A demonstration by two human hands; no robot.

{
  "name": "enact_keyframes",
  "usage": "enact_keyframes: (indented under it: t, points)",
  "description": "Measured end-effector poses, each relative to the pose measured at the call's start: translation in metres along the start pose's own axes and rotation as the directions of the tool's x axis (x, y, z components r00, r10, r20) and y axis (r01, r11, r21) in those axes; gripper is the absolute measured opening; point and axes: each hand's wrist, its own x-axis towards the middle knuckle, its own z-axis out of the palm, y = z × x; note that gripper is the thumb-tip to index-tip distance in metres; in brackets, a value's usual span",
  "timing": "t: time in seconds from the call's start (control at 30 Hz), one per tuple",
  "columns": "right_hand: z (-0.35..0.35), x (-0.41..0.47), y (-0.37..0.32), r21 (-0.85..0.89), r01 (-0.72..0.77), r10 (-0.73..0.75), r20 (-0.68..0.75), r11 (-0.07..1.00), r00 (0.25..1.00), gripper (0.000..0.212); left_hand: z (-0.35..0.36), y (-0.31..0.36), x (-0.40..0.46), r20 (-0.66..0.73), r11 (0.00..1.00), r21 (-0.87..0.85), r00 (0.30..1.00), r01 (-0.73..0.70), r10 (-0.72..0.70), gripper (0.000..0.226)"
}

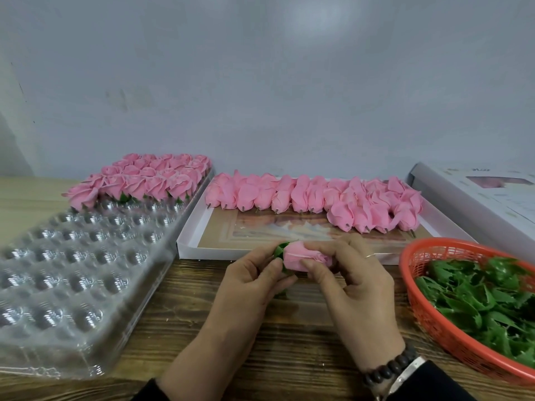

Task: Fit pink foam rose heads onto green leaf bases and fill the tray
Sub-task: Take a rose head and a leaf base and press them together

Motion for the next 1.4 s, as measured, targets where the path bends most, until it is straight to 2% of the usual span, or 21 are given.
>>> enact_keyframes:
  t: [0.2,0.37,0.5,0.67,0.73,0.83,0.87,0.97,1.07,1.17,1.27,1.33,1.4]
  points:
    - [0.002,0.0,0.0,0.016,-0.027,0.027,0.01,0.999,1.0,0.026,0.004,-0.001,0.0,-0.012,0.999,-0.04,1.0,-0.001,0.0,0.029]
    - [0.003,0.001,0.0,-0.005,-0.052,0.052,0.027,0.999,0.998,0.037,0.008,0.002,-0.004,0.024,0.999,-0.054,1.0,-0.006,0.008,0.038]
    - [0.001,0.002,-0.001,0.034,-0.067,0.066,0.025,0.997,0.998,0.034,0.014,0.001,-0.01,0.103,0.999,0.027,0.994,-0.035,0.032,0.041]
    - [-0.001,0.004,-0.001,0.032,-0.077,0.076,0.053,0.996,0.996,0.028,0.009,0.005,-0.008,0.12,0.984,0.159,0.991,-0.075,0.056,0.045]
    - [-0.001,0.005,-0.003,0.043,-0.071,0.068,0.063,0.997,0.996,0.035,0.004,0.006,-0.007,0.087,0.929,0.349,0.991,-0.125,0.1,0.048]
    - [-0.002,0.005,-0.007,0.073,-0.041,0.033,0.1,0.997,0.994,0.028,-0.002,0.005,-0.003,0.023,0.649,0.737,0.967,-0.187,0.252,0.053]
    - [-0.002,0.004,-0.009,0.084,-0.037,0.026,0.129,0.996,0.991,0.025,-0.002,0.006,-0.003,0.021,0.588,0.785,0.957,-0.196,0.29,0.049]
    - [-0.001,0.002,-0.012,0.105,-0.034,0.008,0.24,0.994,0.971,0.024,-0.001,0.008,-0.004,0.061,0.537,0.814,0.952,-0.221,0.299,0.029]
    - [0.0,0.002,-0.015,0.128,-0.014,-0.027,0.318,0.992,0.948,0.021,0.002,0.01,-0.007,0.085,0.585,0.779,0.963,-0.225,0.257,0.02]
    - [0.002,0.004,-0.016,0.081,0.076,-0.101,0.376,0.994,0.921,0.007,0.002,0.01,-0.007,0.079,0.624,0.756,0.974,-0.198,0.212,0.026]
    - [0.001,0.003,-0.017,0.049,0.136,-0.144,0.402,0.989,0.904,0.011,0.002,0.014,-0.008,0.106,0.628,0.755,0.98,-0.189,0.167,0.025]
    - [0.002,0.001,-0.018,0.073,0.102,-0.121,0.347,0.992,0.93,0.021,0.001,0.018,-0.01,0.094,0.751,0.641,0.987,-0.16,0.13,0.032]
    - [0.002,-0.001,-0.018,0.154,0.006,-0.038,0.206,0.988,0.978,0.029,0.002,0.021,-0.011,0.062,0.9,0.419,0.992,-0.123,0.107,0.012]
